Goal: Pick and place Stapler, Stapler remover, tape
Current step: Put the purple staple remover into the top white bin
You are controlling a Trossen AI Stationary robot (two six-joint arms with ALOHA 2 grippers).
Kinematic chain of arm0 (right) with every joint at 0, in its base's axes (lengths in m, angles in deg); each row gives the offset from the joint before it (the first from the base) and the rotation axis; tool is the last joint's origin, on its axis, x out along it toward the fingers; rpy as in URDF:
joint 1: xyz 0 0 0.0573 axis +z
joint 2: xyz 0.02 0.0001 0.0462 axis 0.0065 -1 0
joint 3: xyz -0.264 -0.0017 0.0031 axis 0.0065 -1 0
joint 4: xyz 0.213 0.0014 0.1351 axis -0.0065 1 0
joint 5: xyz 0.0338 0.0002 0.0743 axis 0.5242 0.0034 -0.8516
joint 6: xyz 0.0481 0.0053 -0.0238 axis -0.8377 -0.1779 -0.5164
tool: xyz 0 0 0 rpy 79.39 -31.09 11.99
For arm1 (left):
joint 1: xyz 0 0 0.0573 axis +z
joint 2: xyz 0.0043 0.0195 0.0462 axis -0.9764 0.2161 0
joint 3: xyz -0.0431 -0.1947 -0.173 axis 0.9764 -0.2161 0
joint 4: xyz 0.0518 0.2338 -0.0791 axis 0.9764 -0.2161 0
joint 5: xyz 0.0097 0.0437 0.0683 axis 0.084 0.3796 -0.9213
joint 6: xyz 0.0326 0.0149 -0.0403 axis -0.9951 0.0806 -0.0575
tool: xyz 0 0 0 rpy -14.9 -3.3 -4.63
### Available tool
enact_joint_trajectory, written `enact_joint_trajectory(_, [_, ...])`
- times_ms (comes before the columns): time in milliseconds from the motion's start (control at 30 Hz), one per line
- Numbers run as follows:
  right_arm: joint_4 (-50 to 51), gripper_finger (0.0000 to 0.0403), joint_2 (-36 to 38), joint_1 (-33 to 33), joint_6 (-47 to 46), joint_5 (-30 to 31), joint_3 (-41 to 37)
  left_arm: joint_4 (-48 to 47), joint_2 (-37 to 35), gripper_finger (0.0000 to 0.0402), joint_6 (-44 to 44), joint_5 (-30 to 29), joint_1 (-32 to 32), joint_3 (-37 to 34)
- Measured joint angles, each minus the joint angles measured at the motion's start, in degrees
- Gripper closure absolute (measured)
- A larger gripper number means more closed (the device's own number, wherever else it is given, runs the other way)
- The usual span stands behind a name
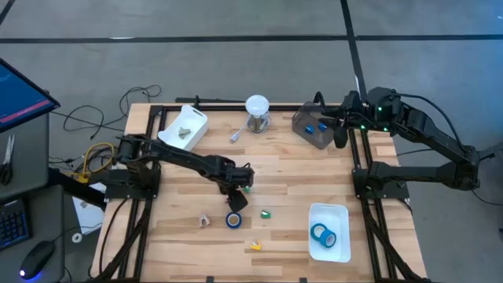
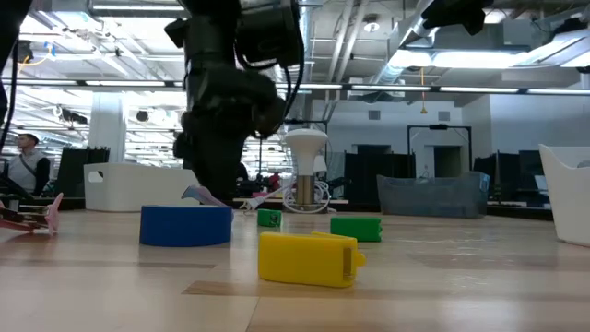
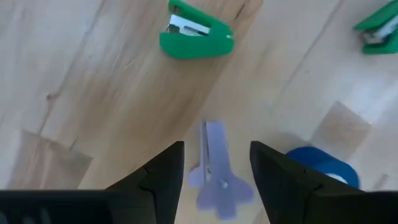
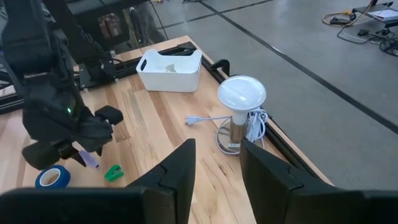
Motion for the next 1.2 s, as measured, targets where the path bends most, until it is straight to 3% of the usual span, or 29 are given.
enact_joint_trajectory(400, [-0.2, 0.0284, 0.0, 0.0, 0.0, 0.0, 0.0, 0.6, 4.1, 0.0239, 0.0, 1.8, 0.1, 0.1])
enact_joint_trajectory(767, [-0.4, 0.0284, 0.0, 0.0, 1.1, 0.0, 0.0, 0.9, 4.1, 0.0385, 0.0, 2.4, 0.0, 0.1])
enact_joint_trajectory(1000, [-0.4, 0.0284, 0.0, 0.0, 1.1, 0.0, 0.0, 0.8, 3.5, 0.0383, 0.5, 3.6, 0.2, 0.0])
enact_joint_trajectory(1200, [-0.6, 0.0284, 0.0, 0.0, 1.1, 0.2, 0.0, 0.7, -1.7, 0.0386, 0.6, 1.6, 1.3, 0.0])
